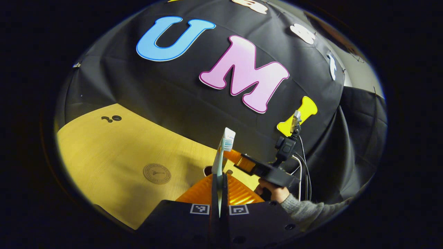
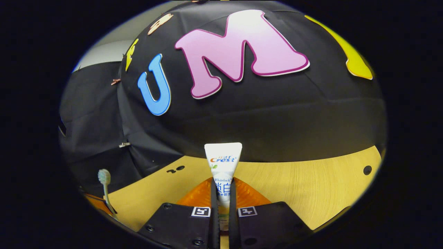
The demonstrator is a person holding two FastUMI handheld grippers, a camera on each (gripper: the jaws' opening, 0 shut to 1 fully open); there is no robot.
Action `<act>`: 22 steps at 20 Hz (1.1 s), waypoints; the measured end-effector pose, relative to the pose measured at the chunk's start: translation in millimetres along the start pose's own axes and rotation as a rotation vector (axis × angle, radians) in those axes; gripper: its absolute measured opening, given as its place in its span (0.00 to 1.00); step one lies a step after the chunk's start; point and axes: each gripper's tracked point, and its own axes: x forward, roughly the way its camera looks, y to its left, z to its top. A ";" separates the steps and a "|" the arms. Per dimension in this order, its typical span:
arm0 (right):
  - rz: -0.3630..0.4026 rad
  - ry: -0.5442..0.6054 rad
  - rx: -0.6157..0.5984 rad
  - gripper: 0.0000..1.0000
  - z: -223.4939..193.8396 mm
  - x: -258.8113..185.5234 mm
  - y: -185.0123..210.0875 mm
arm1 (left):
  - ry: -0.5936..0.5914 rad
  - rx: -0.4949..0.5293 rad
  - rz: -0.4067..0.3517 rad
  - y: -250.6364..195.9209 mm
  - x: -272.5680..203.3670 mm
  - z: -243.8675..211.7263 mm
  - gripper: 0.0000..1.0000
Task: Put the toothbrush and toothpaste on the desktop into the cup, then pick up the cup and place it on the coaster on the desktop.
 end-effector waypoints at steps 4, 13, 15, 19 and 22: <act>-0.014 0.060 -0.057 0.13 -30.0 7.0 -5.1 | 0.004 -0.003 0.010 4.3 7.7 -2.8 0.06; -0.154 0.079 -0.072 0.17 -61.0 6.5 1.7 | 0.001 -0.007 0.013 10.1 13.9 -3.5 0.06; -0.150 0.100 -0.052 0.25 -65.8 2.8 11.5 | -0.005 -0.007 0.012 11.7 14.9 -1.1 0.06; -0.169 0.061 0.036 0.39 -37.8 -15.7 11.8 | -0.041 -0.025 0.013 13.4 20.2 8.7 0.06; -0.178 -0.008 0.109 0.56 -2.6 -36.6 4.1 | -0.091 -0.047 -0.001 9.0 31.9 23.6 0.06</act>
